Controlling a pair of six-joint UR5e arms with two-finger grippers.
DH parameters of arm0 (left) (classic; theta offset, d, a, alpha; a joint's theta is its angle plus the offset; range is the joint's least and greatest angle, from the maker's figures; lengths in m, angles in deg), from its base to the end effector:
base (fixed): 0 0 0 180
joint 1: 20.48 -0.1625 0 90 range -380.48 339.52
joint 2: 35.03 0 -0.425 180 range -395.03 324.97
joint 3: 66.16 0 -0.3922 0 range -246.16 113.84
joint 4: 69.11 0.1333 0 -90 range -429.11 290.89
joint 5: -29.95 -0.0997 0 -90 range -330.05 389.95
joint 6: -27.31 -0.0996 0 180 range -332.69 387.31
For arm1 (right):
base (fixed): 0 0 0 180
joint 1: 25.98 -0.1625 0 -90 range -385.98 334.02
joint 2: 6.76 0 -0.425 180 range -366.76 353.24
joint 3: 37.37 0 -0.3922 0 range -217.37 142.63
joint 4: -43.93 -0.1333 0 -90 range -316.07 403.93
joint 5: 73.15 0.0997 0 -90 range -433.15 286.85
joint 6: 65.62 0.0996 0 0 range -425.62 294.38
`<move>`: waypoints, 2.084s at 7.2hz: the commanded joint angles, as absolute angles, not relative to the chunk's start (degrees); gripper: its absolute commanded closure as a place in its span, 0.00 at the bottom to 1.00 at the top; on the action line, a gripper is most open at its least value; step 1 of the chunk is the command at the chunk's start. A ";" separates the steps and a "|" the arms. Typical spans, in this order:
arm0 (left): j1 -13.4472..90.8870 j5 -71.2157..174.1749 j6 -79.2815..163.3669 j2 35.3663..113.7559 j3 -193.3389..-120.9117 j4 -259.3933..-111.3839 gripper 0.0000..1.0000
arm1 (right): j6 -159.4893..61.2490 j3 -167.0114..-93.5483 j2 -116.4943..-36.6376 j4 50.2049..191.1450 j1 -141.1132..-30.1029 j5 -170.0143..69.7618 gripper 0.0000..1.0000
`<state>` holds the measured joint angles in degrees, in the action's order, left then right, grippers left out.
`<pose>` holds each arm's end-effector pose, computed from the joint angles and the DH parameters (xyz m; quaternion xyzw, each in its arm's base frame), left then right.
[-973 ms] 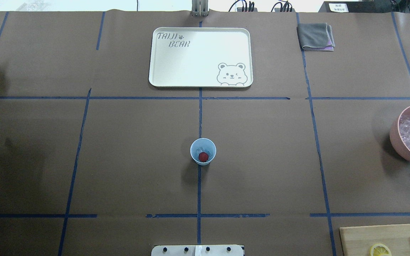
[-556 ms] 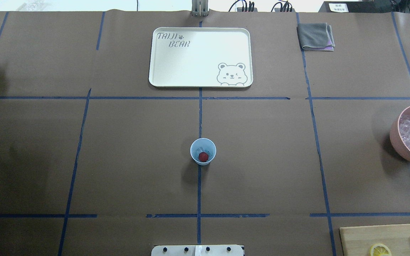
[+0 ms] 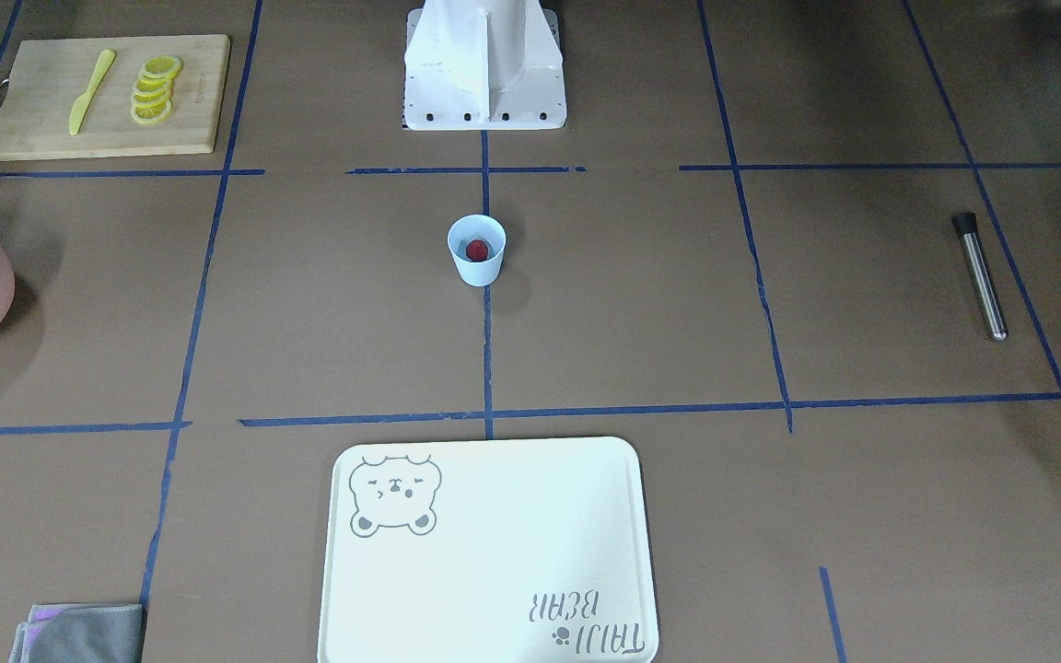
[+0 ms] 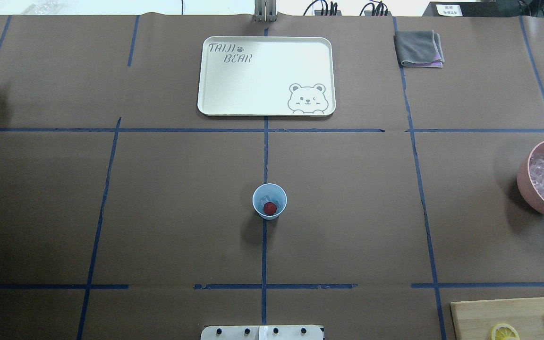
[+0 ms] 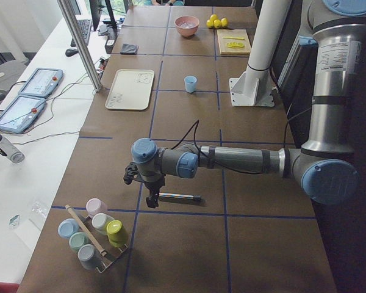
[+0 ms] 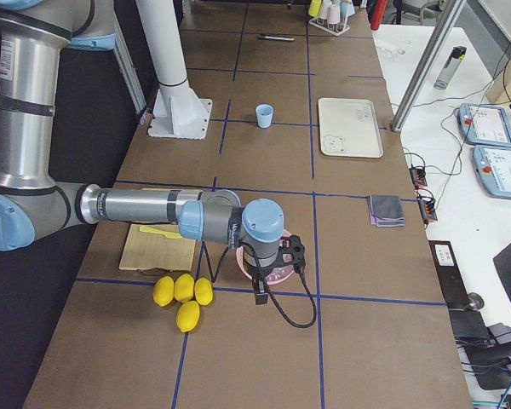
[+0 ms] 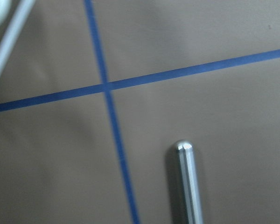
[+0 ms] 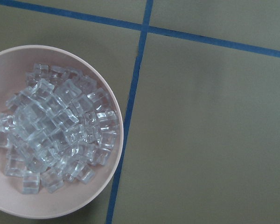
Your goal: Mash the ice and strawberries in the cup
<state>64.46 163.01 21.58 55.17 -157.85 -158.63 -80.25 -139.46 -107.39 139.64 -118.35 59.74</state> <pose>-0.0214 -0.4988 0.6449 0.0136 0.3669 0.0920 0.9256 0.0823 -0.4046 0.6504 0.0199 -0.3664 -0.0858 0.9263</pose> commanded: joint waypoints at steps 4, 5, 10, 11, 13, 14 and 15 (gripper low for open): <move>74.36 163.54 18.96 54.71 -158.35 -154.97 0.00 | -80.21 -139.50 -107.39 139.64 -118.35 59.74 0.01; 74.27 165.37 18.96 53.92 -158.35 -155.07 0.00 | -80.21 -139.50 -107.39 139.64 -118.35 59.74 0.01; 74.10 165.12 18.35 51.98 -159.32 -155.24 0.00 | -80.21 -139.50 -107.31 139.64 -118.26 59.83 0.01; 73.92 165.04 18.43 51.80 -159.41 -155.07 0.00 | -80.21 -139.41 -107.31 139.64 -118.26 59.83 0.01; 73.57 164.95 18.52 51.89 -159.58 -154.98 0.00 | -80.12 -139.41 -107.31 139.64 -118.26 59.83 0.01; 73.65 164.95 18.70 51.80 -159.50 -154.98 0.00 | -80.12 -139.59 -107.39 139.64 -118.35 59.83 0.01; 73.57 164.95 18.61 51.80 -159.58 -155.07 0.00 | -80.12 -139.50 -107.39 139.64 -118.26 59.83 0.01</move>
